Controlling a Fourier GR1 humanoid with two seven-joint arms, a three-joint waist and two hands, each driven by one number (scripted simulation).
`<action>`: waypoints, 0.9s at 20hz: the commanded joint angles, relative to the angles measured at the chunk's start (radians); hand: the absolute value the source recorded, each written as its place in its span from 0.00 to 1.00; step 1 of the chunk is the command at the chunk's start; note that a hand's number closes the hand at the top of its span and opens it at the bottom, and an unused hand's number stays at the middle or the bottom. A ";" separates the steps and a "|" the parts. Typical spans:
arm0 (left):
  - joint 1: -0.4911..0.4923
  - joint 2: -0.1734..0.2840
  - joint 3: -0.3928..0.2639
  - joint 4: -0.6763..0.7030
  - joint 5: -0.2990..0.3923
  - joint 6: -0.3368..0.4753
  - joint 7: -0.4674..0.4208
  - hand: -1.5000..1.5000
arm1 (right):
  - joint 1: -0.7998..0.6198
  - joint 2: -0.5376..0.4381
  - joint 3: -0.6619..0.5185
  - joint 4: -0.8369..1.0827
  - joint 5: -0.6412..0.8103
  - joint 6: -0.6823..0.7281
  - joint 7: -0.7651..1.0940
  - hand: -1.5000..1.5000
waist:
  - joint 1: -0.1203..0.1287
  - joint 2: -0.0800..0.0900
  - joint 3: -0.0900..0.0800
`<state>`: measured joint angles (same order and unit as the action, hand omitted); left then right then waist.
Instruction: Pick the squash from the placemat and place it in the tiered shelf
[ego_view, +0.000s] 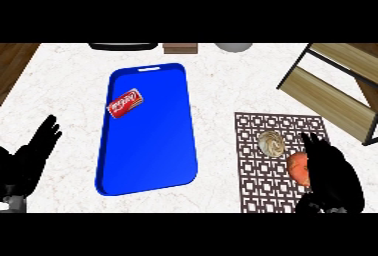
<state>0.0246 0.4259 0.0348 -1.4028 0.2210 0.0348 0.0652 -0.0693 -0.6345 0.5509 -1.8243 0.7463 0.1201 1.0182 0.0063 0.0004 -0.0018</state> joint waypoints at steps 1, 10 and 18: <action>0.016 -0.032 -0.014 -0.112 -0.018 0.042 0.080 0.50 | -0.061 0.062 -0.026 0.073 -0.009 0.114 0.045 0.00 | 0.003 -0.001 0.002; -0.044 -0.065 0.042 0.027 -0.061 -0.018 0.015 0.50 | 0.019 0.077 -0.126 0.187 0.102 0.068 -0.143 0.00 | -0.009 0.000 0.002; 0.006 -0.092 0.061 -0.048 -0.094 -0.040 0.034 0.50 | -0.081 0.196 -0.190 0.416 0.196 0.027 -0.274 0.00 | -0.001 0.000 0.002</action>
<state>0.0171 0.3641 0.0957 -1.4432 0.1547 -0.0072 0.1144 -0.0858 -0.4994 0.3865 -1.5231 0.8948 0.1527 0.7890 0.0024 -0.0001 0.0002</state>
